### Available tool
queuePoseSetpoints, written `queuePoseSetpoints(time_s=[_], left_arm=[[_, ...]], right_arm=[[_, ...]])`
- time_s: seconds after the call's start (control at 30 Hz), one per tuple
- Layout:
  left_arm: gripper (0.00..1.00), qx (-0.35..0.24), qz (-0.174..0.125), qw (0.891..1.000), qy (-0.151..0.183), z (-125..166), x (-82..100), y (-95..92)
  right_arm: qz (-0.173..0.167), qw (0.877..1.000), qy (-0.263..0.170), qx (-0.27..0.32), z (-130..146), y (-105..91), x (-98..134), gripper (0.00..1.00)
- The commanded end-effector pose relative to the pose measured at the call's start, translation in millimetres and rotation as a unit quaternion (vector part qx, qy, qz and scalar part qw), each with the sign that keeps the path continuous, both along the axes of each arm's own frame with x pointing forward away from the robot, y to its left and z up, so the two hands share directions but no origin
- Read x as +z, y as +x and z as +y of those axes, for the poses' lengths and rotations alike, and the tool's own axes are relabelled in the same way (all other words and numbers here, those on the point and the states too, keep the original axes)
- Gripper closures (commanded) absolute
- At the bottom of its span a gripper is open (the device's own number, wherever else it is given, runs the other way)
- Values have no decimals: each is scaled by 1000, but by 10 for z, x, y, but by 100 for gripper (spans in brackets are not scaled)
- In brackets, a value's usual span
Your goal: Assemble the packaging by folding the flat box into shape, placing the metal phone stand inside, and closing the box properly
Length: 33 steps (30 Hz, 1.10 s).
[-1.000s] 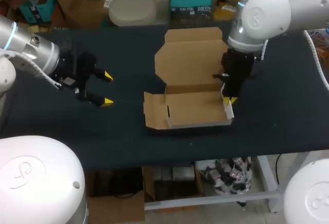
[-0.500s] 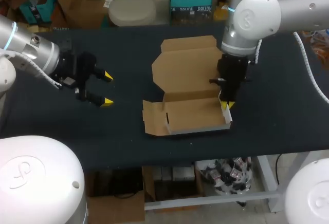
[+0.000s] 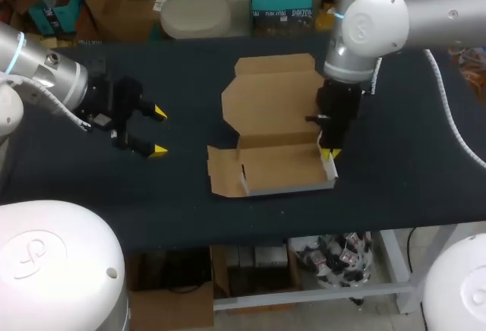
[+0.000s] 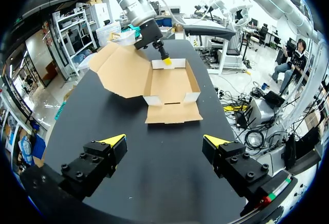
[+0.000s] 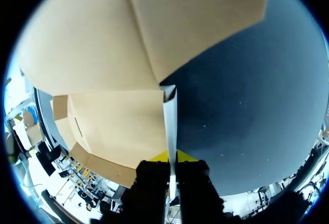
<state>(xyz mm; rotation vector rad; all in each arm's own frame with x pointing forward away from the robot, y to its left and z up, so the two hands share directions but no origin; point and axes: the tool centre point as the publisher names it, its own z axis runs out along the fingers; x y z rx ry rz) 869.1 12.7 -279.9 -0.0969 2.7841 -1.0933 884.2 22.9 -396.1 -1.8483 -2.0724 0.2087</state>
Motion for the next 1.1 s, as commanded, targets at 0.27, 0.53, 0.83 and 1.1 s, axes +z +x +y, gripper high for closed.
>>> queuePoseSetpoints(time_s=[0.27,0.53,0.83,1.1], left_arm=[[0,-1,2,1000,2,1,13,3],[0,-1,2,1000,2,1,13,3],[0,-1,2,1000,2,1,13,3],[0,-1,2,1000,2,1,13,3]], right_arm=[[-6,1000,-20,-3,92,41,-13,98],[-17,999,-26,-10,110,25,-49,90],[-41,998,-33,-24,116,1,-65,85],[-63,996,-41,-38,125,-8,-102,85]])
